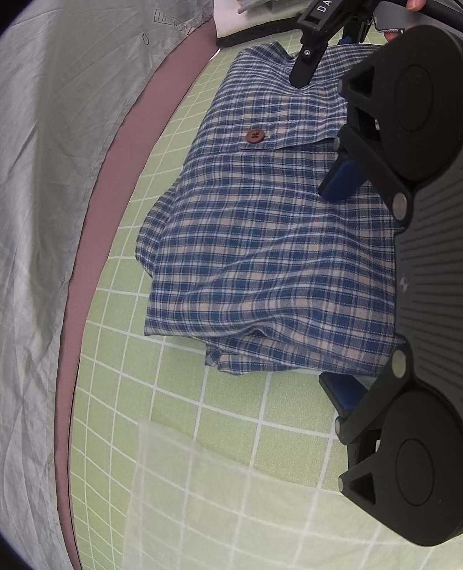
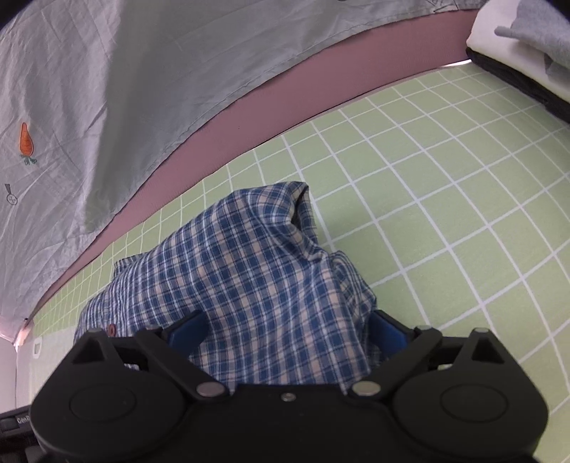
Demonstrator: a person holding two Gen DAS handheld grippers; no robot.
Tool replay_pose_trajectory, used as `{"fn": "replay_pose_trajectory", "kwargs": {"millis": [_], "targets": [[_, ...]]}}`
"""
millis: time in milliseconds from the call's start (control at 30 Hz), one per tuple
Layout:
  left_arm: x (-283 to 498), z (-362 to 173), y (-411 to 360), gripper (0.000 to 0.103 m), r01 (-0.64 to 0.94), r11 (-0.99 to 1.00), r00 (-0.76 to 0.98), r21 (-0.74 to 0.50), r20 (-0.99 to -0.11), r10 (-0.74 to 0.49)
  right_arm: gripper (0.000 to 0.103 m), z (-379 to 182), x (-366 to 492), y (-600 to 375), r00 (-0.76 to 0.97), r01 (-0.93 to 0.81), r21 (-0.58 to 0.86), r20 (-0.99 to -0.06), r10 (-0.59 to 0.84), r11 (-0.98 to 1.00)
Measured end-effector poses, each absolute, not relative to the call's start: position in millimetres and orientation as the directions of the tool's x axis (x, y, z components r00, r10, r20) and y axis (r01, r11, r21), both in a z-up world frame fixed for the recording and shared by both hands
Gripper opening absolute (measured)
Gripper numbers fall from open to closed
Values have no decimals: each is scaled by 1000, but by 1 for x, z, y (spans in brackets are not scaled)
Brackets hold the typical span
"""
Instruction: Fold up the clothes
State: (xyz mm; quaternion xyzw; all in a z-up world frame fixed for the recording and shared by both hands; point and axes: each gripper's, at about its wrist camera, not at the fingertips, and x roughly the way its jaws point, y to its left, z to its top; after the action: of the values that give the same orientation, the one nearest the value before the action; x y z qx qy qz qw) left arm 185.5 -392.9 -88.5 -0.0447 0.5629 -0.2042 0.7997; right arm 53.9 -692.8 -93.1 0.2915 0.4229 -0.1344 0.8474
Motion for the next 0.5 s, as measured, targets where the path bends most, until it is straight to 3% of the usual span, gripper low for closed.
{"fn": "replay_pose_trajectory", "kwargs": {"millis": [100, 367, 467, 500], "targets": [[186, -90, -396, 102, 282, 916, 291, -286, -884, -366, 99, -97, 52, -694, 603, 454, 349, -798, 6, 820], [183, -90, -400, 101, 290, 914, 310, -284, -875, -371, 103, -105, 53, -698, 662, 437, 456, -746, 66, 775], [180, -88, -401, 88, 294, 905, 317, -308, -861, -397, 103, -106, 57, -695, 682, 404, 529, -718, 140, 746], [179, -87, -401, 79, 292, 902, 322, -318, -856, -406, 103, -107, 59, -691, 684, 380, 549, -708, 173, 744]]}}
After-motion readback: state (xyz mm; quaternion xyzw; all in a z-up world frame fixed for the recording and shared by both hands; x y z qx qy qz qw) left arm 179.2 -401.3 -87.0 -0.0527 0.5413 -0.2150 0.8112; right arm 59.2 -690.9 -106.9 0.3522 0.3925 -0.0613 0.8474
